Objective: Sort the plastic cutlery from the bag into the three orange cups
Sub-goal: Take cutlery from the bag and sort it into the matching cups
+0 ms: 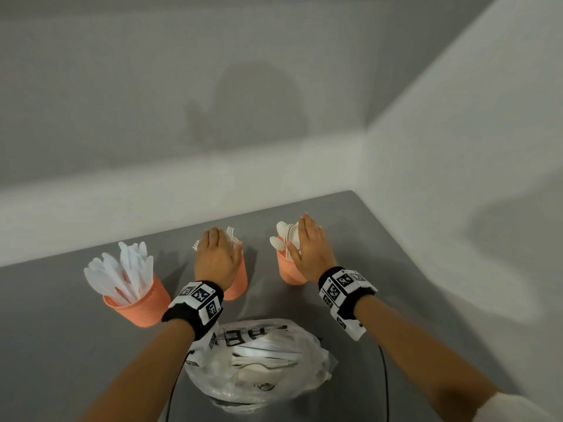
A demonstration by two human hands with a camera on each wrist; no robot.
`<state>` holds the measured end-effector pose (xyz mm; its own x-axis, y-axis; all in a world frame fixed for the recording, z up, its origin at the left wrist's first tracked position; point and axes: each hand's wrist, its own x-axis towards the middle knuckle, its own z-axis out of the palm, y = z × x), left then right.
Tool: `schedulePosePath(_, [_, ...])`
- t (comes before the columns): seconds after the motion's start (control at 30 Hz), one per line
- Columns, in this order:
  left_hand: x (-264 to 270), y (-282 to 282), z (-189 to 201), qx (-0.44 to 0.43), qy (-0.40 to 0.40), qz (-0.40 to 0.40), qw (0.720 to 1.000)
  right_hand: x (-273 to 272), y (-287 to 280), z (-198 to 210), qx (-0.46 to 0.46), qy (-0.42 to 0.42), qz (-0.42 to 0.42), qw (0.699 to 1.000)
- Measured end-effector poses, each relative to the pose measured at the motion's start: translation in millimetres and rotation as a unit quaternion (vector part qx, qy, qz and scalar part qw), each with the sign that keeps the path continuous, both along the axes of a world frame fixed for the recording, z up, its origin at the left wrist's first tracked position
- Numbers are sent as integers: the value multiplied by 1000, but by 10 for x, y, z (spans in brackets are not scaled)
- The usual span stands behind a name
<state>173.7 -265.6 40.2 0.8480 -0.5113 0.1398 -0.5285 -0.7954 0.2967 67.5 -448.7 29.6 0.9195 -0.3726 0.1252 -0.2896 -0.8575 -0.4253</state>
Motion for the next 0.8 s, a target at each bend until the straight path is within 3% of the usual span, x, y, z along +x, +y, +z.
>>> schedulePosePath(0.13, [13, 17, 62, 70, 18, 3, 997, 46, 24, 96, -46, 63, -9, 997])
schedulePosePath(0.2, [13, 36, 114, 63, 45, 9, 997, 39, 52, 167, -42, 77, -13, 996])
schedulePosePath(0.27, [2, 66, 183, 15, 64, 23, 998, 40, 118, 225, -28, 64, -9, 998])
schedulePosePath(0.37, [-96, 102, 351, -101, 47, -7, 994, 39, 296, 328, 13, -42, 27, 999])
schedulePosePath(0.43, [-174, 137, 463, -191, 51, -40, 980, 15, 482, 443, 109, -97, 77, 986])
schedulePosePath(0.5, [-237, 175, 558, -258, 54, -48, 964, -48, 702, 570, 181, -89, 136, 970])
schedulePosePath(0.6, [-376, 269, 645, -283, 112, -58, 951, -206, 984, 638, 163, 34, 210, 963])
schedulePosePath(0.73, [-583, 513, 503, -212, 181, -113, 954, -447, 1222, 421, 133, 324, 254, 901])
schedulePosePath(0.8, [-689, 660, 382, -151, 207, -130, 958, -552, 1277, 279, 51, 372, 244, 894])
